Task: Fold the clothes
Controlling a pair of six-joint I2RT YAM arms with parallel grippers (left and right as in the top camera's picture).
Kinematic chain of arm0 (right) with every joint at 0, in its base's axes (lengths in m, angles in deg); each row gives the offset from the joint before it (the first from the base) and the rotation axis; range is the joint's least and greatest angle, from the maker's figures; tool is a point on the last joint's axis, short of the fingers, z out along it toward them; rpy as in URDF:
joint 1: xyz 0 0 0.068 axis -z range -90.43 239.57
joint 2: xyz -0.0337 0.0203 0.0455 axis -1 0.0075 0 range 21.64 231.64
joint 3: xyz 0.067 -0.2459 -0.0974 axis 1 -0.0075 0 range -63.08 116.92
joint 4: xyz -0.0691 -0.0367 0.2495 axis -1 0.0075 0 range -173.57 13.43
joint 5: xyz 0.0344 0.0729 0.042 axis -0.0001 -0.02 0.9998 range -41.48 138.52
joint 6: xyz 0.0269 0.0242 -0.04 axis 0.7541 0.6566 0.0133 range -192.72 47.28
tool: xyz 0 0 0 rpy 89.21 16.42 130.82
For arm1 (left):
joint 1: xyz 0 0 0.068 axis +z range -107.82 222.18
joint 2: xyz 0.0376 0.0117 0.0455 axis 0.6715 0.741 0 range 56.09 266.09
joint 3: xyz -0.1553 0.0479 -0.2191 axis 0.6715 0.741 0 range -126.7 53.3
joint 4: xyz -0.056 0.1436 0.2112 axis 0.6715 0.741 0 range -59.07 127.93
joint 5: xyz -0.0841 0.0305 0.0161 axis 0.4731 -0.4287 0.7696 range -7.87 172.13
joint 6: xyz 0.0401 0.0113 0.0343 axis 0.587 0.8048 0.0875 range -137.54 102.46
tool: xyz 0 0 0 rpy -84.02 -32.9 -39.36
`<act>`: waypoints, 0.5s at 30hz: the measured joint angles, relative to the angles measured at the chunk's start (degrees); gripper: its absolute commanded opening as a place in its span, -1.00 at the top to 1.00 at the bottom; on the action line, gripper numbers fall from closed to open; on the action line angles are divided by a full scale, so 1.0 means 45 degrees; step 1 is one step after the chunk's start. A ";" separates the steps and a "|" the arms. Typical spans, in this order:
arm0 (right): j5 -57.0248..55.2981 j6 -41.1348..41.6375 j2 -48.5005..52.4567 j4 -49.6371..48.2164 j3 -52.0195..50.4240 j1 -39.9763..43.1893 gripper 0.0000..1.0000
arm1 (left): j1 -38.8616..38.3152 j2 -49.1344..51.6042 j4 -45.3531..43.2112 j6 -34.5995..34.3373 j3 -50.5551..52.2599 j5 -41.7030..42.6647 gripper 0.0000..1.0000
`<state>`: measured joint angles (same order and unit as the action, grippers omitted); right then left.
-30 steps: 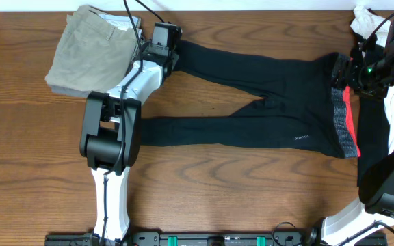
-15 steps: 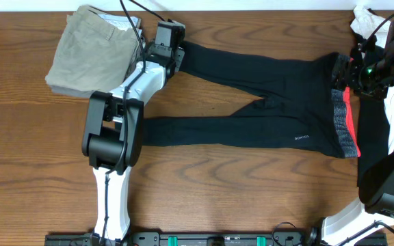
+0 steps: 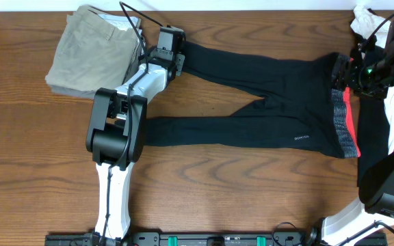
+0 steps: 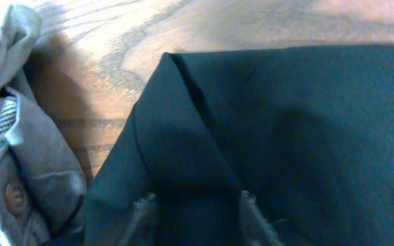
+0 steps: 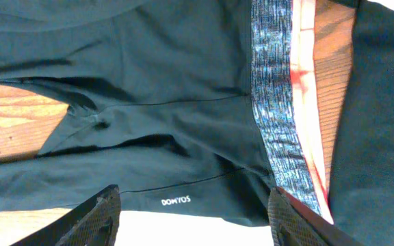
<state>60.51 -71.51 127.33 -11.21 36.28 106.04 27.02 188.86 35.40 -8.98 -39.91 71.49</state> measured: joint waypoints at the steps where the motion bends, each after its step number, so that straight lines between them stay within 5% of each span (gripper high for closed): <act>1: 0.0000 0.0000 0.0000 0.0000 0.0000 0.0000 -0.34 | 0.0000 0.0000 0.0024 -0.0015 0.0000 0.0005 0.46; 7: 0.0000 0.0005 0.0000 -0.0024 0.0000 0.0000 -0.34 | 0.0000 0.0000 0.0160 -0.0063 0.0000 0.0029 0.85; 15: 0.0000 0.0000 0.0000 -0.0049 0.0000 0.0000 -0.35 | 0.0000 -0.0029 0.0180 -0.0146 0.0000 -0.0355 0.88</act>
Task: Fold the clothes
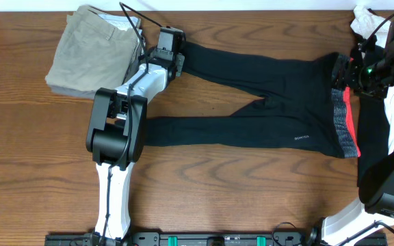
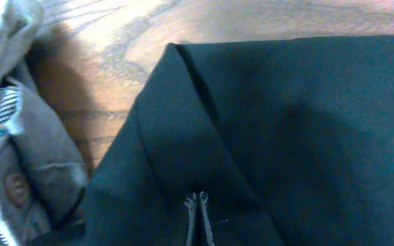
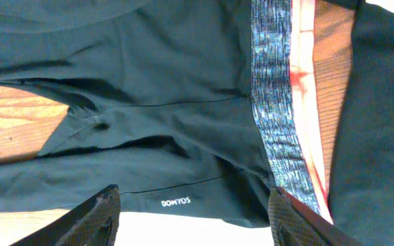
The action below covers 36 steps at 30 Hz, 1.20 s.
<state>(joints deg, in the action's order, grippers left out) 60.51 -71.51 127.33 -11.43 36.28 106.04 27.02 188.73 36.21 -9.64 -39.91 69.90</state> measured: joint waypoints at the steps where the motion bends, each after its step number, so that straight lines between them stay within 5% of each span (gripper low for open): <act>1: 0.0000 0.0005 0.0000 -0.0005 0.0000 0.0000 -0.35 | 0.0005 -0.0029 0.0000 0.0005 0.0000 -0.0121 0.88; 13: 0.0000 0.0005 0.0000 -0.0010 0.0000 0.0000 -0.34 | 0.0991 -0.2254 -0.0253 0.0257 -0.0005 -0.0763 0.87; 16: 0.0000 0.0005 0.0000 -0.0015 0.0000 0.0000 -0.34 | 0.1180 -0.2565 0.0461 0.0345 -0.0034 -0.0636 0.66; 21: 0.0005 0.0010 0.0000 -0.0034 0.0005 0.0000 -0.34 | 0.0918 -0.2463 0.1865 0.1292 -0.0029 0.0797 -0.22; 23: 0.0005 0.0010 0.0000 -0.0029 0.0005 0.0000 -0.33 | 0.0753 -0.2351 0.1812 0.1685 -0.0029 0.1307 -0.37; 36: 0.0189 0.0010 0.0000 0.0049 0.0005 0.0000 -0.33 | 0.0491 -0.0520 0.0826 0.1389 -0.0029 0.1671 -0.44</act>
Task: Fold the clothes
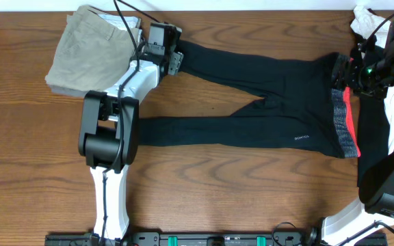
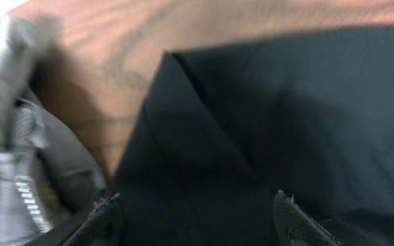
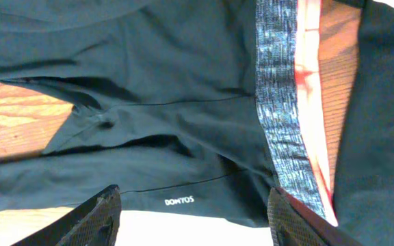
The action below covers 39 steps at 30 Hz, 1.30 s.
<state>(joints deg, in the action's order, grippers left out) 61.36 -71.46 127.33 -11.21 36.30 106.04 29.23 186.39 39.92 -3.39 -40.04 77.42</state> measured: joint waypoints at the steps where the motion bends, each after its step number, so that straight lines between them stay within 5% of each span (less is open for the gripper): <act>1: 0.0058 0.0010 0.0000 0.0000 0.0000 0.0000 -0.33 | 0.0000 0.0058 0.0000 -0.0068 0.0000 -0.0005 -0.44; 25: 0.0165 0.0146 0.0000 -0.0005 0.0000 0.0000 -0.33 | -0.0568 0.0369 0.0019 -0.0520 -0.0029 -0.0194 -0.43; 28: 0.0165 0.0151 0.0000 -0.0049 0.0000 0.0000 -0.33 | -0.0568 0.0369 0.0015 -0.0568 -0.0029 -0.0418 -0.17; 34: 0.0175 0.0151 0.0000 -0.0151 0.0000 0.0000 -0.33 | -0.0563 0.0476 0.0039 -0.0597 -0.0034 -0.0733 0.73; 39: 0.0189 0.0151 0.0000 -0.0214 0.0000 0.0000 -0.34 | -0.0563 0.0505 0.0044 -0.0515 -0.0034 -0.0797 0.78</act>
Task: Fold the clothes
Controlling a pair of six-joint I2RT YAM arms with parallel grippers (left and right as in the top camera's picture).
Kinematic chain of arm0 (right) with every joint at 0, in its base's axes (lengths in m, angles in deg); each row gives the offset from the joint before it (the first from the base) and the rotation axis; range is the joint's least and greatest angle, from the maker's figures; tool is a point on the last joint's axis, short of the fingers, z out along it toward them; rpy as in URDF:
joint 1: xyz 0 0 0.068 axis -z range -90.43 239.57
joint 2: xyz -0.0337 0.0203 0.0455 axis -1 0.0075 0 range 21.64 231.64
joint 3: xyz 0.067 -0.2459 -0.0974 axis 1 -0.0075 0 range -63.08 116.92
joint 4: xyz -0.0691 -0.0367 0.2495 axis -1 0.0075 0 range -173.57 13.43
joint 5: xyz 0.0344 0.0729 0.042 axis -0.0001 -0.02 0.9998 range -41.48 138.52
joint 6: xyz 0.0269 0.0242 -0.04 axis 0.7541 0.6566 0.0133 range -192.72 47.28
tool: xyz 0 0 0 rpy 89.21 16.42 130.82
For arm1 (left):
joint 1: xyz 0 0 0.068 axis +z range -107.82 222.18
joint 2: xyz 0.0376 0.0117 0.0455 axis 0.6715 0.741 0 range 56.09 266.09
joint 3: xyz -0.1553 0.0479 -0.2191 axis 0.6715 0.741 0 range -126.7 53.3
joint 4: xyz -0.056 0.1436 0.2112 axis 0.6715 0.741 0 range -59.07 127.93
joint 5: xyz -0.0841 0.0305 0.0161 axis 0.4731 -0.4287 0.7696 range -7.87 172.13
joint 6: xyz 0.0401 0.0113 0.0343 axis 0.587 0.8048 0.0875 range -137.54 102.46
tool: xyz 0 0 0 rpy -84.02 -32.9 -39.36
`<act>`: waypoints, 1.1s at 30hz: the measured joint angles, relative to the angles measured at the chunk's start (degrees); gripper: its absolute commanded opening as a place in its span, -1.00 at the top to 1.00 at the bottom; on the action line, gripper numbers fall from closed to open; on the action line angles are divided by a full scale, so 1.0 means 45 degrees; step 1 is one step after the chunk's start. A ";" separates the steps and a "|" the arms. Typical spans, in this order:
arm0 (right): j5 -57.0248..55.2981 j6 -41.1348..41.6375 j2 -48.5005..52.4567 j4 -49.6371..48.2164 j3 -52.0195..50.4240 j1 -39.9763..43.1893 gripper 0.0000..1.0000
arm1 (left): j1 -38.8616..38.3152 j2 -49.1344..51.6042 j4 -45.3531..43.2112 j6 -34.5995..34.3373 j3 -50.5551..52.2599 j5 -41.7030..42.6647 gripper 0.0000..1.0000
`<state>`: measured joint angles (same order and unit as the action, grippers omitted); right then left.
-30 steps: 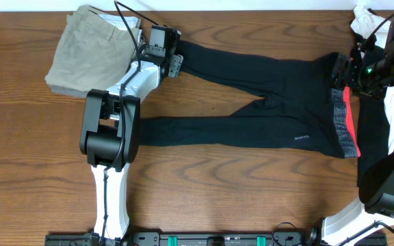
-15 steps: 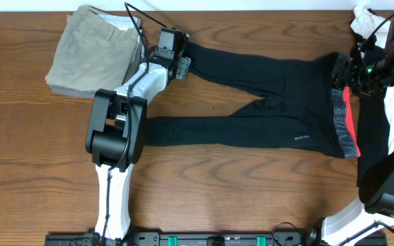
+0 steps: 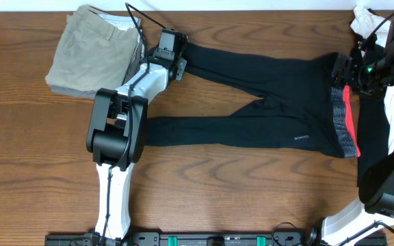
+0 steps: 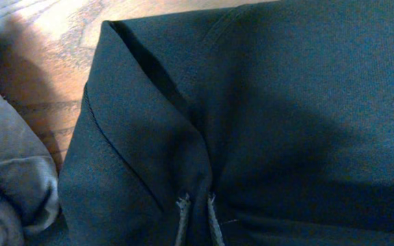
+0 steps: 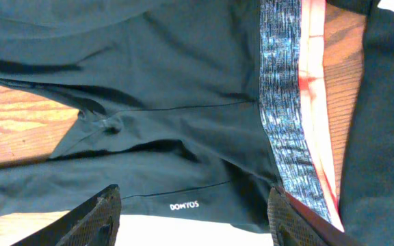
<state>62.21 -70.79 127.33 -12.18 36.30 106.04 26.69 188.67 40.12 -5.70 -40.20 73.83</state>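
Black leggings (image 3: 265, 75) lie spread flat, legs pointing left, with the grey-and-pink waistband (image 3: 347, 123) at the right. My left gripper (image 3: 172, 49) sits at the upper leg's cuff. In the left wrist view it (image 4: 195, 203) is shut on a pinched ridge of the black hem (image 4: 142, 137). My right gripper (image 3: 351, 68) hovers over the waistband's upper end. In the right wrist view it (image 5: 193, 219) stands open above the hip and the waistband (image 5: 282, 102), holding nothing.
Folded khaki trousers (image 3: 94, 48) lie at the back left, right beside the left gripper; their grey cloth (image 4: 9, 171) shows at the wrist view's left edge. Another dark garment (image 3: 371, 130) lies at the right edge and a white cloth (image 3: 362, 20) at the back right corner.
My left gripper was open and nearer the khaki trousers; now it is slightly further right and shut on a fold of the upper leg's hem. The right gripper has barely shifted and stays open.
First my left gripper was open over the upper cuff, then its fingers were shut at the hem. Then it was open again, nearer the khaki pile. Now it is shut on the hem fold. The leggings lie as before, and the right gripper has hovered open throughout.
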 measured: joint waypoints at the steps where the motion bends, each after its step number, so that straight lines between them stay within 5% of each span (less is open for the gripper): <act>1: 0.0005 0.0000 0.0000 -0.0015 0.0000 0.0000 -0.34 | 0.0000 0.0000 0.0000 -0.0005 0.0000 -0.0010 0.78; 25: 0.0005 0.0000 0.0000 -0.0005 0.0000 0.0000 -0.35 | 0.0000 -0.1554 0.0529 -0.0005 0.0005 -0.0408 0.82; 28: 0.0005 0.0000 0.0000 -0.0005 0.0000 0.0000 -0.35 | 0.0000 -0.1554 0.0520 0.0053 0.0005 -0.0559 0.54; 33: 0.0005 0.0000 0.0000 0.0010 0.0000 0.0000 -0.35 | 0.0015 -0.1554 0.0525 0.0000 0.0005 -0.0719 0.49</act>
<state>62.23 -70.79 127.33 -12.13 36.30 106.04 26.76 181.67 42.48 -5.70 -40.17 70.60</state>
